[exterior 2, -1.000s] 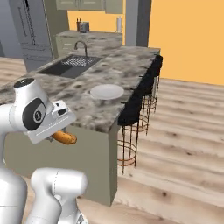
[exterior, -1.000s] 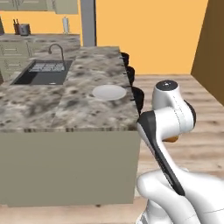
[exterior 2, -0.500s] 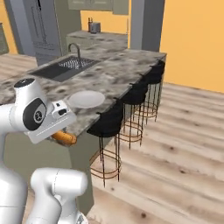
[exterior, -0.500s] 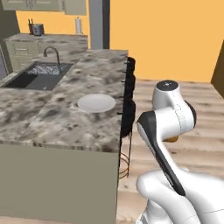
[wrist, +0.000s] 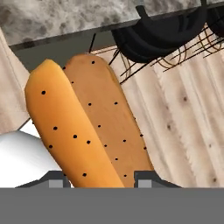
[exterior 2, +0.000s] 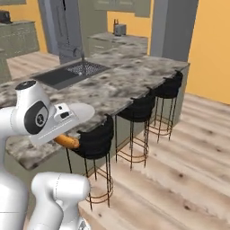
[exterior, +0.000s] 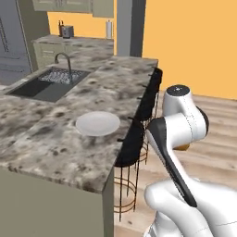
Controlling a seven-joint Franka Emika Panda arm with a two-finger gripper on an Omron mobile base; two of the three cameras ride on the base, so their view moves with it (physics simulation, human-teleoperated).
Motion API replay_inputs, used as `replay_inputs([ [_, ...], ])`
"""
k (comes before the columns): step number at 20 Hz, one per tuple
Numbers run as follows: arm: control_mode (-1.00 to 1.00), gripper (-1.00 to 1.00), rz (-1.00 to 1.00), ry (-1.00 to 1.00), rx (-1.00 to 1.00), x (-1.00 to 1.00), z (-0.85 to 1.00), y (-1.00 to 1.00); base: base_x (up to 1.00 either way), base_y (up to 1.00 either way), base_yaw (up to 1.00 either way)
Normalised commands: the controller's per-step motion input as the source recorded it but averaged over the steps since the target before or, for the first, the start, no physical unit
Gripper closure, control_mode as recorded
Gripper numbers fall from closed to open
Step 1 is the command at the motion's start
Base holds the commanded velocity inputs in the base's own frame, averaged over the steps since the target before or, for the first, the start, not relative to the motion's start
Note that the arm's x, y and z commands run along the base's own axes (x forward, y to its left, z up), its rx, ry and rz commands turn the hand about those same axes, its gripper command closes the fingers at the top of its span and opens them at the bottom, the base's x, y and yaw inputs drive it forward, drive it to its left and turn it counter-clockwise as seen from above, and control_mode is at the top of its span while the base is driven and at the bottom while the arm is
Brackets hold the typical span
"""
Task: Move the hot dog bun to the plate on the dining table and place the condiment next to that plate. Then navigate to the fridge and take the sausage and place it on the plate as well.
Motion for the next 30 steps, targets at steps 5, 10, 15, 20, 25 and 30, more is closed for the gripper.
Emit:
replay_inputs([
  [5,1.0,1.0,0.0,0.0,0.0,0.0,0.0,0.0,0.58,-0.69,0.44],
  [10,1.0,1.0,0.0,0.0,0.0,0.0,0.0,0.0,0.37,-0.65,0.5],
  [15,1.0,1.0,0.0,0.0,0.0,0.0,0.0,0.0,0.03,-0.56,0.57],
  [20,1.0,1.0,0.0,0.0,0.0,0.0,0.0,0.0,0.09,-0.57,0.57],
  [25,1.0,1.0,0.0,0.0,0.0,0.0,0.0,0.0,0.3,-0.71,0.51],
  [30,1.0,1.0,0.0,0.0,0.0,0.0,0.0,0.0,0.43,-0.61,0.54],
])
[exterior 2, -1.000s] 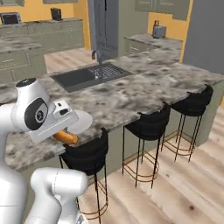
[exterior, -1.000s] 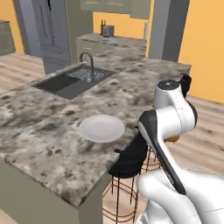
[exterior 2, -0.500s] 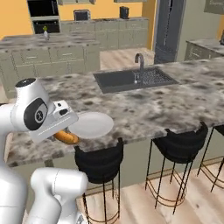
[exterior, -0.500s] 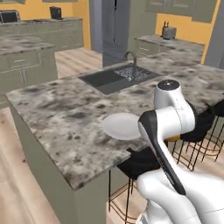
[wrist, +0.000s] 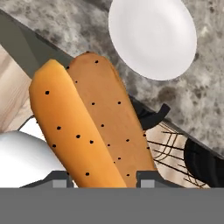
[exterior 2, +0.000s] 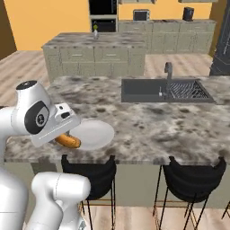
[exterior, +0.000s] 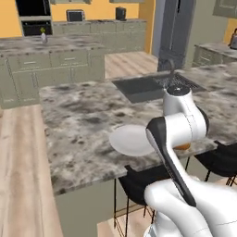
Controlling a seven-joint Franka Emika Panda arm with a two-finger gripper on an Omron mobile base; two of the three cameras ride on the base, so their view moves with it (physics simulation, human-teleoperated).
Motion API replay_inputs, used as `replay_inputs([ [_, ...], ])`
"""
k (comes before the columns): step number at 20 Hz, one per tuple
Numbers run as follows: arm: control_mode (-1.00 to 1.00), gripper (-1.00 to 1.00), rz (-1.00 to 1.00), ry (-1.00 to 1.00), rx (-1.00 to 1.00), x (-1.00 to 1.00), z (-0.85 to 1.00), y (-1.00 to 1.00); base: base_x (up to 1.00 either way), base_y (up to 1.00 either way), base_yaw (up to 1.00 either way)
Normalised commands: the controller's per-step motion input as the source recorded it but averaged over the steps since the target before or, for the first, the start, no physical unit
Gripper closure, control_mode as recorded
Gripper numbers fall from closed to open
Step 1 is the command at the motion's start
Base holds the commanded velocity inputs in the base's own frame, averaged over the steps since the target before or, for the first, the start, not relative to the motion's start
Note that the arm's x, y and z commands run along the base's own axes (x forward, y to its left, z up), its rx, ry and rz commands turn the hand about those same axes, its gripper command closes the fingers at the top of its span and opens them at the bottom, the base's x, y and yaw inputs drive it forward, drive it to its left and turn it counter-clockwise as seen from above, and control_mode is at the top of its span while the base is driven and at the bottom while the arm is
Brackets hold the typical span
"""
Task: Move the hot dog bun to the plate on the dining table and place the condiment next to that plate. Then navigate to the fridge and take the sausage and place it on the plate as well.
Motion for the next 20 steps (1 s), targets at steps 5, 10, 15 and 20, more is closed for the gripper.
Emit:
replay_inputs([
  [5,1.0,1.0,0.0,0.0,0.0,0.0,0.0,0.0,0.52,-0.4,0.58],
  [10,1.0,1.0,0.0,0.0,0.0,0.0,0.0,0.0,0.59,-0.39,0.5],
  [15,-1.0,1.0,0.31,0.0,0.08,0.7,-0.08,-0.31,0.16,-0.08,0.08],
  [20,-1.0,1.0,0.33,0.01,0.07,0.9,-0.12,-0.3,0.0,0.0,0.0],
])
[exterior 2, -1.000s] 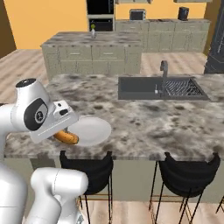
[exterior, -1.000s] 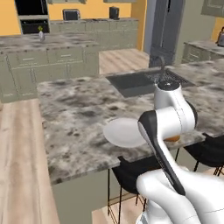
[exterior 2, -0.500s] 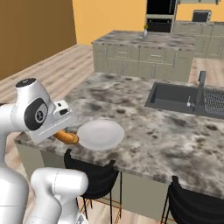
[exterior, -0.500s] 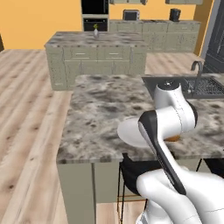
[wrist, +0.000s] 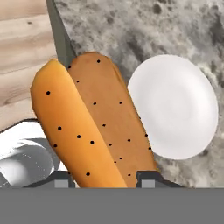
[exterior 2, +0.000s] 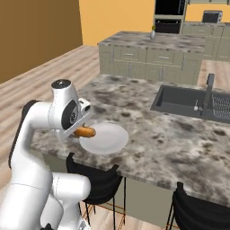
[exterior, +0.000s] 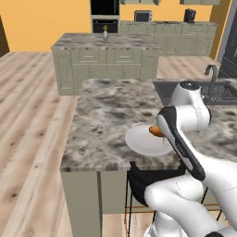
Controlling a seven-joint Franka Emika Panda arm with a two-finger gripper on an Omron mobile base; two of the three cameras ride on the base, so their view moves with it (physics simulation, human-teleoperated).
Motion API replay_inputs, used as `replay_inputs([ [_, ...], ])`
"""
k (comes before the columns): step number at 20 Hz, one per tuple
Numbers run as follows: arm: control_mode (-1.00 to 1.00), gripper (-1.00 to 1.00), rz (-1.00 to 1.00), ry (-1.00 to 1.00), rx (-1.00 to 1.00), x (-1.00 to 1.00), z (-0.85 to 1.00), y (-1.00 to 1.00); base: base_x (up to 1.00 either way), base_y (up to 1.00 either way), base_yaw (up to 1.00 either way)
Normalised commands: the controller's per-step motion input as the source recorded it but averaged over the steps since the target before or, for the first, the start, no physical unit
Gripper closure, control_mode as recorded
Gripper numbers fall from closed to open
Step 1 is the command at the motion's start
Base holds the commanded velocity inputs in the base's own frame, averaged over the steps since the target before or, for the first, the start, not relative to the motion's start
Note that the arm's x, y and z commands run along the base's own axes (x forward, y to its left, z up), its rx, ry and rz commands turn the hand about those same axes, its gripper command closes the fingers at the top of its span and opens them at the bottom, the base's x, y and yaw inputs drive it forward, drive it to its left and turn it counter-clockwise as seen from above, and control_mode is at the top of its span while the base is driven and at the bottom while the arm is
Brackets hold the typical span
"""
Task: Move the hot dog bun to the plate on the dining table and place the condiment next to that plate. Then navigate to the fridge and take the sausage and place it on the plate as well.
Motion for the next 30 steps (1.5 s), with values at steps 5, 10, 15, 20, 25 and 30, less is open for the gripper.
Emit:
replay_inputs([
  [5,-1.0,1.0,0.28,0.26,0.0,0.65,-0.2,-0.39,0.0,0.0,0.0],
  [10,-1.0,1.0,0.22,0.21,0.0,0.62,-0.3,-0.33,0.0,0.0,0.0],
  [15,-1.0,1.0,0.2,0.17,0.0,0.73,-0.47,-0.1,0.0,0.0,0.0],
  [20,-1.0,1.0,0.15,0.12,0.0,0.62,-0.57,-0.01,0.0,0.0,0.0],
  [25,-1.0,1.0,0.03,0.07,0.0,0.38,-0.39,0.0,0.0,0.0,0.0],
  [30,-1.0,1.0,-0.03,0.0,0.0,0.22,-0.32,0.12,0.0,0.0,0.0],
])
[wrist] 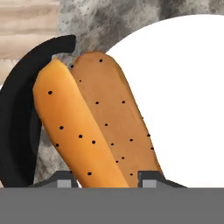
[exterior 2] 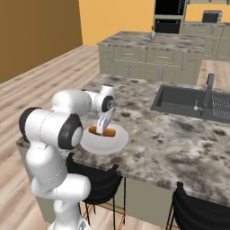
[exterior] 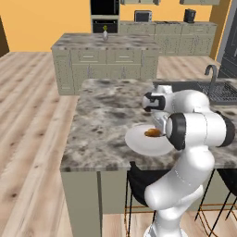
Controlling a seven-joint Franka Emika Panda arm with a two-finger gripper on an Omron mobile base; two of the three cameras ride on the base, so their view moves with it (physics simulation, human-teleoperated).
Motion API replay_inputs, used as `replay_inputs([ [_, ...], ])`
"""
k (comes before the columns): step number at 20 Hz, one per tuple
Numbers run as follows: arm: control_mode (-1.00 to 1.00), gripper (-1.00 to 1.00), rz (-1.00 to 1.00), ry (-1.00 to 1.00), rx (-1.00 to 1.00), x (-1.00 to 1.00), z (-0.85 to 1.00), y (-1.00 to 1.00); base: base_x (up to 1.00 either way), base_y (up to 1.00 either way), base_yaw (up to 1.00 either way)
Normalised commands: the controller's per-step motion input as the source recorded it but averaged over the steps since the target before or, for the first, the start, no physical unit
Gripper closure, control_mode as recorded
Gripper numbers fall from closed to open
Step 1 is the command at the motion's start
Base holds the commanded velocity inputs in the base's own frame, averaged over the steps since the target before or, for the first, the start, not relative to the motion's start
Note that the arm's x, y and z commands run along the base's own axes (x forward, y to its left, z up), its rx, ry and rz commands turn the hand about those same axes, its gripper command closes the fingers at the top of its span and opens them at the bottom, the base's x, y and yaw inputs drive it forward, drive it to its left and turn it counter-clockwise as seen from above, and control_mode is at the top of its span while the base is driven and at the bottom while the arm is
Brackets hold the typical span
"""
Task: Move the hot dog bun to the plate on the dining table and place the condiment next to that plate. Then navigate to the fridge and take the sausage and place it on the plate as well.
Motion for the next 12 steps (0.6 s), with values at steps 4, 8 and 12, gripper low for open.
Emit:
replay_inputs([
  [4,-1.0,1.0,-0.07,-0.03,0.0,0.14,-0.33,0.14,0.0,0.0,0.0],
  [8,-1.0,1.0,-0.07,-0.02,0.0,0.18,-0.26,0.06,0.0,0.0,0.0],
  [12,-1.0,1.0,-0.07,-0.05,0.0,0.2,-0.29,0.05,0.0,0.0,0.0],
])
